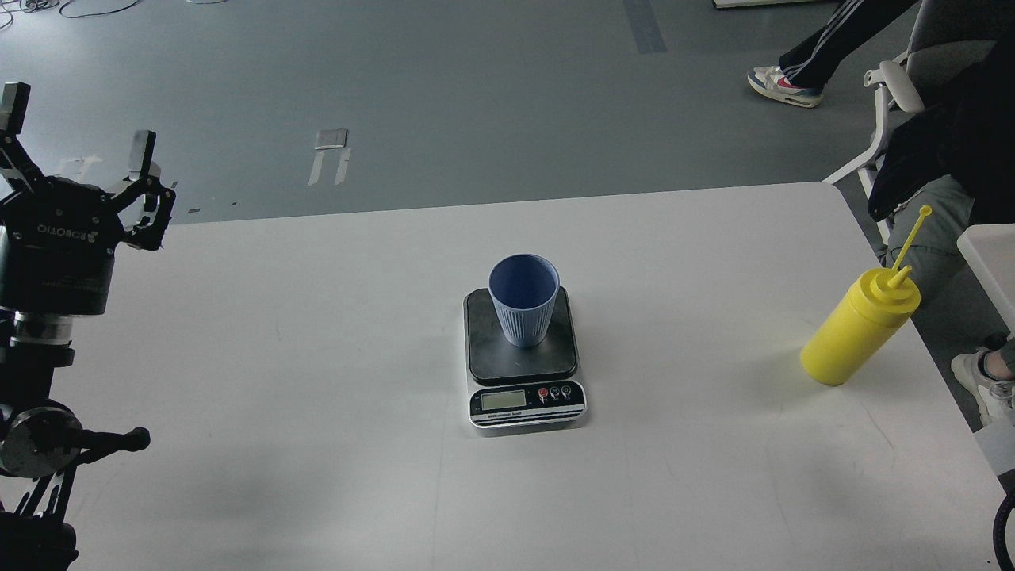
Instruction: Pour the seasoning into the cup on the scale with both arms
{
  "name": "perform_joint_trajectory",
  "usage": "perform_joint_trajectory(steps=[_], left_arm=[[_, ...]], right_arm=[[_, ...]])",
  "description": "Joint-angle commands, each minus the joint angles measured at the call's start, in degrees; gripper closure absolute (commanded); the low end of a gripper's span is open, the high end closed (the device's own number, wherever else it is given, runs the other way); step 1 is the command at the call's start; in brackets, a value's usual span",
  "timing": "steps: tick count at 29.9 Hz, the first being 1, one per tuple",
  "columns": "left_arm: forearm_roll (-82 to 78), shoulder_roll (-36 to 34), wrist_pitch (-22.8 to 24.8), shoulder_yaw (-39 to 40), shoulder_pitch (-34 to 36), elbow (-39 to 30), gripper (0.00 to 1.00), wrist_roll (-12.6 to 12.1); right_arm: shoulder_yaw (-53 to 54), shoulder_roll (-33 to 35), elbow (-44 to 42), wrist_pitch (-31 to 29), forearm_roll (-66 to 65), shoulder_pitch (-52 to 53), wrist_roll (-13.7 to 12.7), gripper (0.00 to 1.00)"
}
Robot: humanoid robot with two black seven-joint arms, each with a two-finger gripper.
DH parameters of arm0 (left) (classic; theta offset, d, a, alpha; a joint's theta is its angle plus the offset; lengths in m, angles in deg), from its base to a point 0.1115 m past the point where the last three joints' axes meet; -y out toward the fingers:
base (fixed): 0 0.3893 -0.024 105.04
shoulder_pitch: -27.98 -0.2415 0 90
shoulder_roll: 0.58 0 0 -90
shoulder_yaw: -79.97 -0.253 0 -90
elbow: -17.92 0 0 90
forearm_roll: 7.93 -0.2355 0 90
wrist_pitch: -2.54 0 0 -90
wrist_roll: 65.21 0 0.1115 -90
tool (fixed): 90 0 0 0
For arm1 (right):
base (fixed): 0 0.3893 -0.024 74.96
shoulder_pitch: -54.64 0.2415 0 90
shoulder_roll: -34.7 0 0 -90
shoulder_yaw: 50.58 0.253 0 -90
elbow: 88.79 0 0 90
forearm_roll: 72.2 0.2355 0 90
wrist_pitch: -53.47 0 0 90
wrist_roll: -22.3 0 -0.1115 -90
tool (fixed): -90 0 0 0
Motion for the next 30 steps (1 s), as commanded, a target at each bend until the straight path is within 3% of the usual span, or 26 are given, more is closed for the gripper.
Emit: perform_joint_trajectory(steps=[1, 7, 11, 15, 21, 26, 30], left_arm=[[0.18, -0.18, 0.0, -0.01, 2.99, 0.01, 0.01, -1.01], [0.27, -0.35, 0.0, -0.62, 9.05, 0.18, 0.01, -3.73], [0.36, -0.18, 0.0, -1.15, 13.36, 0.71, 0.01, -7.59], [0.36, 0.52, 0.0, -6.58, 20.55, 2.46, 0.01, -14.62], [0.36, 5.35, 0.0, -10.64, 27.07, 5.89, 0.01, -14.99], [0.36, 9.04, 0.0, -11.69, 27.17, 5.98, 0.01, -14.9], [0.27, 11.07, 0.0, -11.78, 26.47, 5.98, 0.01, -14.55]], right_arm=[[0.52, 5.12, -0.03, 0.0, -0.01, 5.2, -0.05, 0.04], [-0.53, 9.43, -0.03, 0.0, -1.85, 17.5, -0.84, 0.04], [-4.39, 9.09, -0.99, 0.0, -9.48, 27.16, -0.84, 0.04], [-14.66, 6.98, -1.26, 0.0, -15.2, 35.08, -0.84, 0.04], [-21.62, -2.41, -0.99, 0.0, -20.72, 42.64, -0.75, 0.02], [-23.29, -12.6, -1.26, 0.0, -33.81, 45.02, -0.66, 0.01], [-24.0, -19.04, -1.26, 0.0, -36.66, 44.59, -0.66, 0.01]])
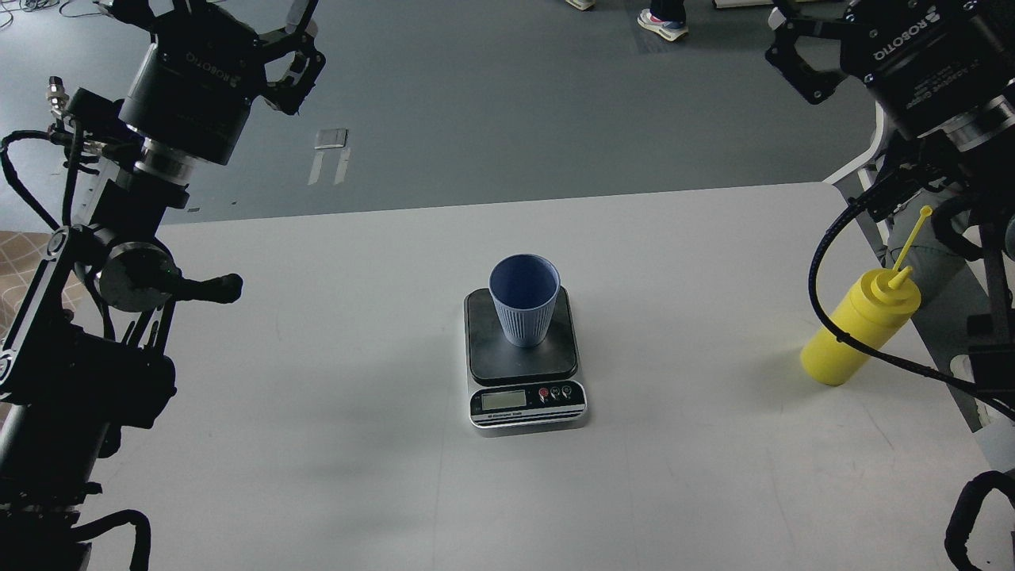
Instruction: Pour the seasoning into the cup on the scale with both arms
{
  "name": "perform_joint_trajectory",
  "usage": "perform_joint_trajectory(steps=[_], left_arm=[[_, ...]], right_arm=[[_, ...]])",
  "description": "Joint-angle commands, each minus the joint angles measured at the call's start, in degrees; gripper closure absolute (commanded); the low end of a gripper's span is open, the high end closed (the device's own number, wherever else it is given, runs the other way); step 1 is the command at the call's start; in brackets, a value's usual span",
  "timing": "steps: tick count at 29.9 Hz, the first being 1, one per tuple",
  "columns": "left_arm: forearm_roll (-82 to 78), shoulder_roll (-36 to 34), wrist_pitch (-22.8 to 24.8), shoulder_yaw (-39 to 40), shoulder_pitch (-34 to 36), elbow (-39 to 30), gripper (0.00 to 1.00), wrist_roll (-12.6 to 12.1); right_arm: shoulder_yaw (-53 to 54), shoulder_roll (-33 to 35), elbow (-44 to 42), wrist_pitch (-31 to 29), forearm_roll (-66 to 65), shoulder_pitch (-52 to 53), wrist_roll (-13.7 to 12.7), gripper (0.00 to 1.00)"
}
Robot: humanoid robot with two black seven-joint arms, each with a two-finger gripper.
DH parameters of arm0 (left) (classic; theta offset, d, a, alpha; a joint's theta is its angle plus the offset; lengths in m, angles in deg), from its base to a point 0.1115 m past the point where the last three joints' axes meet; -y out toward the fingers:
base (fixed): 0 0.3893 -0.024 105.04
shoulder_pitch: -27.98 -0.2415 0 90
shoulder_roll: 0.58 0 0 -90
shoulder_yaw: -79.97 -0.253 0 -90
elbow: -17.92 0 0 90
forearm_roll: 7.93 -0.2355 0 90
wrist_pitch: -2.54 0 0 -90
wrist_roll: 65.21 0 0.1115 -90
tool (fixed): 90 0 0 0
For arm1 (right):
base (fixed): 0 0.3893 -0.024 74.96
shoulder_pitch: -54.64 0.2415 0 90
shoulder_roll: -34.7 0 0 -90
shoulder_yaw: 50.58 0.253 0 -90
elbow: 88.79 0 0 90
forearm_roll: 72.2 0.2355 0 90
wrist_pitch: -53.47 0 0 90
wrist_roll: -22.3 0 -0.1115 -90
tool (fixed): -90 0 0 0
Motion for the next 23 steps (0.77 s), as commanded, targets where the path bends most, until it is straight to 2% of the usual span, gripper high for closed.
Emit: perform_joint_trajectory(steps=[1, 7, 16, 23], left_arm=[[-0.07, 1.79, 0.02, -0.11, -0.61, -0.01, 0.01, 0.22], [-0.15, 3.02, 0.02, -2.3, -2.8, -0.44, 0.01, 0.4], [-0.59, 7.15, 0.02, -2.4, -5.88, -0.45, 0.01, 0.49], [-0.51, 7.24, 0.02, -2.48, -5.79, -0.53, 0.01, 0.84]], right_arm=[[-0.87, -5.07, 0.06, 0.0, -2.14, -0.32, 0.05, 0.01], [-6.14, -5.07, 0.15, 0.0, -2.67, -3.21, 0.4, 0.01], [-4.92, -5.07, 0.33, 0.0, -1.88, -6.73, 0.93, 0.01], [-4.39, -5.07, 0.15, 0.0, -1.88, -7.09, 0.93, 0.01]])
